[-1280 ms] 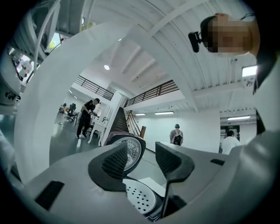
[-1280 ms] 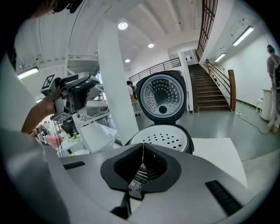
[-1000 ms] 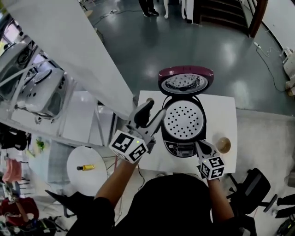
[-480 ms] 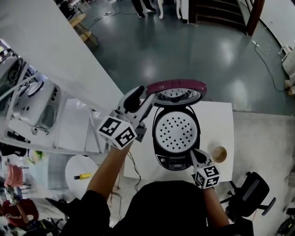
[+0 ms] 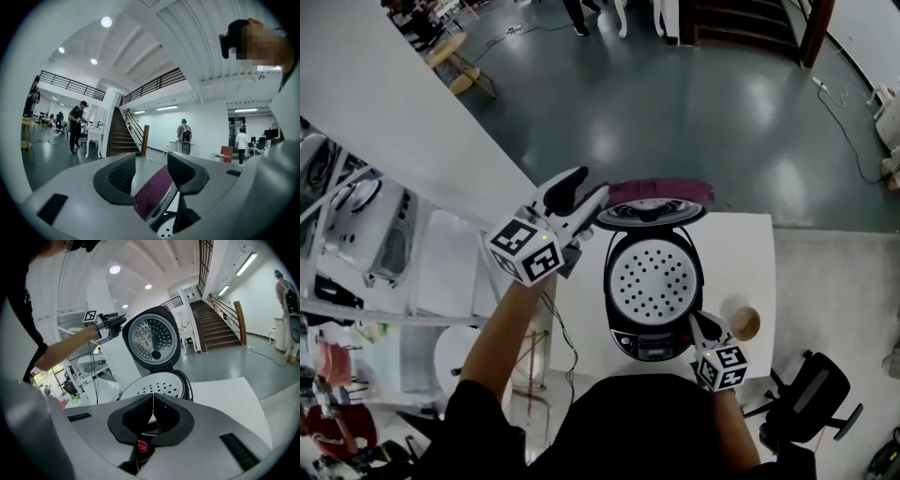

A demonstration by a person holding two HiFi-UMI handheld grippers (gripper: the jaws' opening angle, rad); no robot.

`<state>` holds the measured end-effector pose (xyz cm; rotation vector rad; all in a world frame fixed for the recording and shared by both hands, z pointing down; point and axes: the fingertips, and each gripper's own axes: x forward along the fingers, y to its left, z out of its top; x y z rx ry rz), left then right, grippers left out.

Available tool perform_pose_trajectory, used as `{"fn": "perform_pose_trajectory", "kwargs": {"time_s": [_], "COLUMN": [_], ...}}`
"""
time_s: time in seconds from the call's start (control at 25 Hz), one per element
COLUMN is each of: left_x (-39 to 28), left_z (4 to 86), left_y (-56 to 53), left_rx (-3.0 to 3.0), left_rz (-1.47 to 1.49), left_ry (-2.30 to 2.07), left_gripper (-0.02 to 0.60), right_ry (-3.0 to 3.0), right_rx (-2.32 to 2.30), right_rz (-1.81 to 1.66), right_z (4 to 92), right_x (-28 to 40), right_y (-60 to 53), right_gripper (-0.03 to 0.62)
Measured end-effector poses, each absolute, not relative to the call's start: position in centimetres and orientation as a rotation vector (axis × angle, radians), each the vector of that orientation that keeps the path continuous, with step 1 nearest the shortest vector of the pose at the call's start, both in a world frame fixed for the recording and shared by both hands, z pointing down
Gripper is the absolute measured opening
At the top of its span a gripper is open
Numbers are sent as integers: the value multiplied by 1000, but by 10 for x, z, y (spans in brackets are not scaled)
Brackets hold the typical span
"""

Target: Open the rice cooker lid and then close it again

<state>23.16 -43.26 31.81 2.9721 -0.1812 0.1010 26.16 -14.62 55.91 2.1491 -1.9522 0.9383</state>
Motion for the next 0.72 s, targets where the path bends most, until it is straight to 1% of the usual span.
{"fn": "perform_pose_trajectory", "kwargs": {"time_s": [0.36,0.52,0.72], "left_x": [248,255,256], "left_z": [338,349,354], "left_y": [-441,-443,-441], "left_rx": [3005,3004,2942], "left_rz": [247,329,334], "left_ry": [-117,-86,-9], "left_gripper": [201,204,203], "right_ry": [-1854,-1848,-1853], "right_rx": [2244,2251,2239], "right_rz": [950,960,986], "right_z": [562,564,569], "right_x": [299,300,293], "right_y": [-136,-137,-134], "right_gripper": [0,0,0]}}
